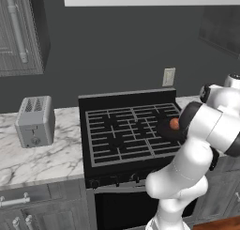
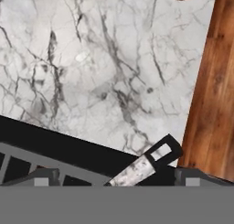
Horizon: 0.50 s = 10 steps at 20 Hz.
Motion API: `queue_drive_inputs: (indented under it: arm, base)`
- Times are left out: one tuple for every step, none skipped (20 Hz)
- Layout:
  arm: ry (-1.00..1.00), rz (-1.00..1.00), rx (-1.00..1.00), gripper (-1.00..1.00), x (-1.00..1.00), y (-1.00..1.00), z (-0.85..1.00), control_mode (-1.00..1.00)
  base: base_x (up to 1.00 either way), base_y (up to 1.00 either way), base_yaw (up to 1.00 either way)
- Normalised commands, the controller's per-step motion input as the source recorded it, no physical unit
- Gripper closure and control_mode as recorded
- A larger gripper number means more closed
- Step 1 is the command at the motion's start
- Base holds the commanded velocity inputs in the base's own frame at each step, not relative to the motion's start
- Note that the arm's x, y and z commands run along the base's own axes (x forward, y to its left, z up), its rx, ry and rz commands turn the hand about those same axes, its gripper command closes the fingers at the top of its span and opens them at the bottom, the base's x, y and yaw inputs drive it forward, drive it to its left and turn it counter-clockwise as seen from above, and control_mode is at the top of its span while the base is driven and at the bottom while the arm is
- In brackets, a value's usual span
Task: Place the pan on the front right burner on the stove. Then place the tomato and the onion in the pan and turn on the front right burner.
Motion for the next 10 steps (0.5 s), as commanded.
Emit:
queue_drive_inputs:
  arm:
    - [0.0,0.0,0.0,-1.0,-0.21,-0.5,0.0,-1.0]
    - [0.0,0.0,0.0,-1.0,-0.19,-0.47,0.0,-1.0]
    - [0.0,0.0,0.0,-1.0,-0.16,-0.42,-0.02,-1.0]
    - [0.0,0.0,0.0,-1.0,-0.14,-0.39,-0.02,-1.0]
    - [0.0,0.0,0.0,-1.0,-0.11,-0.43,-0.02,-1.0]
    - [0.0,0.0,0.0,-1.0,-0.11,-0.41,-0.03,-1.0]
    - [0.0,0.0,0.0,-1.0,-0.09,-0.39,-0.03,-1.0]
    - [0.0,0.0,0.0,-1.0,-0.11,-0.4,-0.06,-1.0]
    - [0.0,0.0,0.0,-1.0,-0.11,-0.38,-0.06,-1.0]
    - [0.0,0.0,0.0,-1.0,-0.11,-0.37,-0.05,-1.0]
  base:
    - [0.0,0.0,0.0]
    - [0.0,0.0,0.0]
    - [0.0,0.0,0.0]
    - [0.0,0.0,0.0]
    - [0.0,0.0,0.0]
    - [0.0,0.0,0.0]
    - [0.0,0.0,0.0]
    - [0.0,0.0,0.0]
    - [0.0,0.0,0.0]
    - [0.0,0.0,0.0]
